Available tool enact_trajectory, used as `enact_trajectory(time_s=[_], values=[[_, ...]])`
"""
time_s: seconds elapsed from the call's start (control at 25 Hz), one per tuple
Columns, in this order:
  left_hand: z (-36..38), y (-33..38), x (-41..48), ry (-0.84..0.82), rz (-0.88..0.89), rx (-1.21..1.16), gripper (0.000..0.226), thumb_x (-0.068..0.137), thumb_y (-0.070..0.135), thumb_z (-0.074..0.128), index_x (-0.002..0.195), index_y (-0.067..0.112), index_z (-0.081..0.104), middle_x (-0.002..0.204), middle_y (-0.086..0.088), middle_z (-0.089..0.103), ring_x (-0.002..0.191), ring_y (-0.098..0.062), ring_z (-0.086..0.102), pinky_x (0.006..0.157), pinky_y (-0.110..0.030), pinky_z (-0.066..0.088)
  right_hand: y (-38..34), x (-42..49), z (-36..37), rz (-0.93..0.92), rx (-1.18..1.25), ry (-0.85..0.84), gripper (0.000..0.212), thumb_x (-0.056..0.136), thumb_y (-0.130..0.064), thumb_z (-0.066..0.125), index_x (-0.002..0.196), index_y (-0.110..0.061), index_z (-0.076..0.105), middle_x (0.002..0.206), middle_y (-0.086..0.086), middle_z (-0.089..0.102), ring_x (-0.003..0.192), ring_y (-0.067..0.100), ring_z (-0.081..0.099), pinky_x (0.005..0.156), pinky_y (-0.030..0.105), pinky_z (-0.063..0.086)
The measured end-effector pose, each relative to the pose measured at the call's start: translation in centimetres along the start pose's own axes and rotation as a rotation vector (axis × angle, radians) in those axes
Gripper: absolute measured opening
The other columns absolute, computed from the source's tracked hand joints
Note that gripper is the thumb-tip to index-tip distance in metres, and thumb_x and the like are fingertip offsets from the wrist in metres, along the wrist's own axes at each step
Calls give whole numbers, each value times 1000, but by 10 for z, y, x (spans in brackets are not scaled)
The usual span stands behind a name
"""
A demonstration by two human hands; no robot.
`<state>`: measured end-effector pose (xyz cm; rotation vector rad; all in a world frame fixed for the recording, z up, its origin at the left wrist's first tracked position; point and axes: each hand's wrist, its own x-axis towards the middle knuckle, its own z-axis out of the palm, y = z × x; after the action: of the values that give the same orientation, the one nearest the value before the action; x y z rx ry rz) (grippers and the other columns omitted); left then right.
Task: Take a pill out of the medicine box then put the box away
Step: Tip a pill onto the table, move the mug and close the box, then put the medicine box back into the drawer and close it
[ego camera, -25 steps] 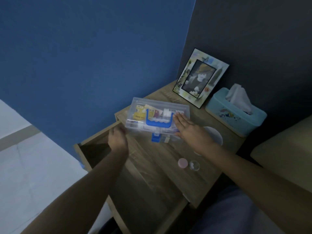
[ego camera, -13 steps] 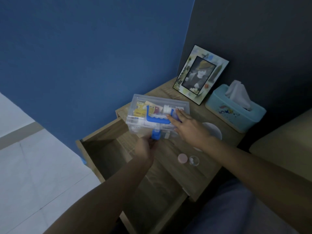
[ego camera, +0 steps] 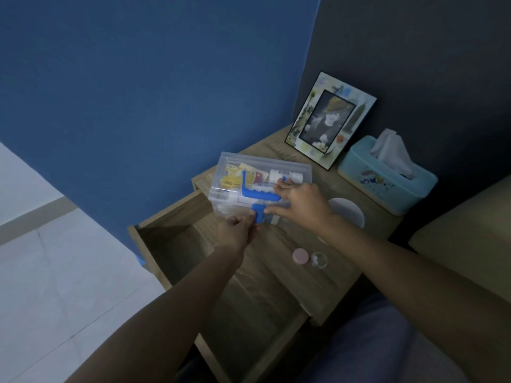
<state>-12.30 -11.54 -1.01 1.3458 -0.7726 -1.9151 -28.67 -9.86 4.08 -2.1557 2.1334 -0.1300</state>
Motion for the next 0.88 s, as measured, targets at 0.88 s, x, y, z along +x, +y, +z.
enact_trajectory(time_s=[0.88], values=[[-21,8,6,521,284,540,21,91,16,53,110,9,57,104,-10,65,85,-16,61,72,-29,49,-4,4,8,90,-4,238,59,79,-65,51,104,-13,66,100,10,71,87,28,67,66,32,50]])
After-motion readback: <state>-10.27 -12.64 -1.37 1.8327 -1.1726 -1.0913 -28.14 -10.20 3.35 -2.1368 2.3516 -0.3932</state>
